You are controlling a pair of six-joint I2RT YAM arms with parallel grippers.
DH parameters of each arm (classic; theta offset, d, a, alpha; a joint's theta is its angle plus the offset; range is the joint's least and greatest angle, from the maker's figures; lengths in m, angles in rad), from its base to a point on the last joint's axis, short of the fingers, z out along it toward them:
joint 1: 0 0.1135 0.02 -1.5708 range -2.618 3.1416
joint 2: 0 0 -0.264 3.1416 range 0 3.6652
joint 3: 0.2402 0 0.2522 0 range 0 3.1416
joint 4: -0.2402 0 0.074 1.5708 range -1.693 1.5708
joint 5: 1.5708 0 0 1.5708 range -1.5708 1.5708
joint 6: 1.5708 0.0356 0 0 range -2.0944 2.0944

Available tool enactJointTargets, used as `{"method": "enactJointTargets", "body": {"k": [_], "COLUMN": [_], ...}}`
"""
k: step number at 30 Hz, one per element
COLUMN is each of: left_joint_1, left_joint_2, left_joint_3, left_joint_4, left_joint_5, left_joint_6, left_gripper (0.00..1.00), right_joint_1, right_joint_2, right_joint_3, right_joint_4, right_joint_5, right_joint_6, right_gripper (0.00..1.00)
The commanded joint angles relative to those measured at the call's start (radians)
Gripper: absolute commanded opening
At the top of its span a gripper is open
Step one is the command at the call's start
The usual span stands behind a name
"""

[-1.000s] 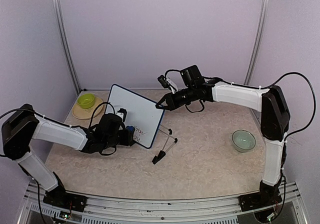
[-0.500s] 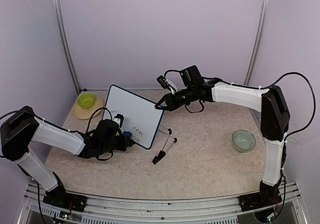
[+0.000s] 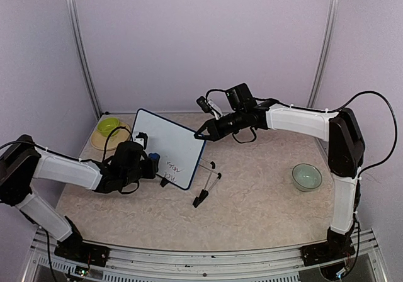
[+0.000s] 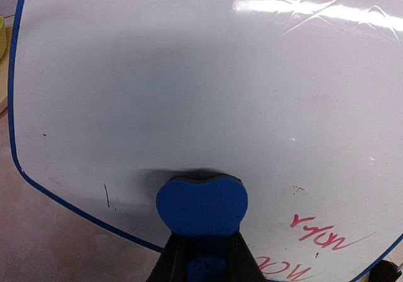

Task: Erase the whiteboard
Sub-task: Erase the center of the whiteboard.

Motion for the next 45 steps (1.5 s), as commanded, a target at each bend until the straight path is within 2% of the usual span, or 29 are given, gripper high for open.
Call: {"method": "enactJointTargets", "body": {"k": [1, 11, 23, 32, 37, 41, 45], "left_joint_1": [0.005, -0.051, -0.074, -0.152, -0.174, -0.156, -0.085], "left_joint_2": [0.036, 0.146, 0.221, 0.263, 0.261, 0.255, 0.247], "left_joint_3": [0.057, 0.111, 0.011, 0.009, 0.021, 0.036, 0.042], "left_joint_4": [0.030, 0.086, 0.413, 0.544, 0.550, 0.453, 0.340], "left_joint_5": [-0.009, -0.021, -0.069, -0.104, -0.075, -0.175, -0.256], "left_joint_6": [-0.008, -0.020, 0.046, 0.098, 0.092, 0.068, 0.033], "left_gripper": [0.11, 0.11, 0.11, 0.11, 0.11, 0.11, 0.10], "right_joint_1": [0.023, 0.023, 0.020, 0.020, 0.020, 0.020, 0.020], "right_joint_2": [0.024, 0.026, 0.027, 0.021, 0.017, 0.011, 0.008], "right_joint_3": [-0.029, -0.021, 0.003, -0.014, -0.028, -0.035, -0.040], "right_joint_4": [-0.064, -0.061, -0.042, -0.034, -0.023, -0.019, -0.015], "right_joint_5": [0.002, 0.017, -0.040, -0.035, -0.037, -0.035, -0.037], "right_joint_6": [-0.026, -0.006, 0.064, 0.072, 0.077, 0.079, 0.080], "right_gripper": [0.00, 0.00, 0.00, 0.00, 0.00, 0.00, 0.00]}}
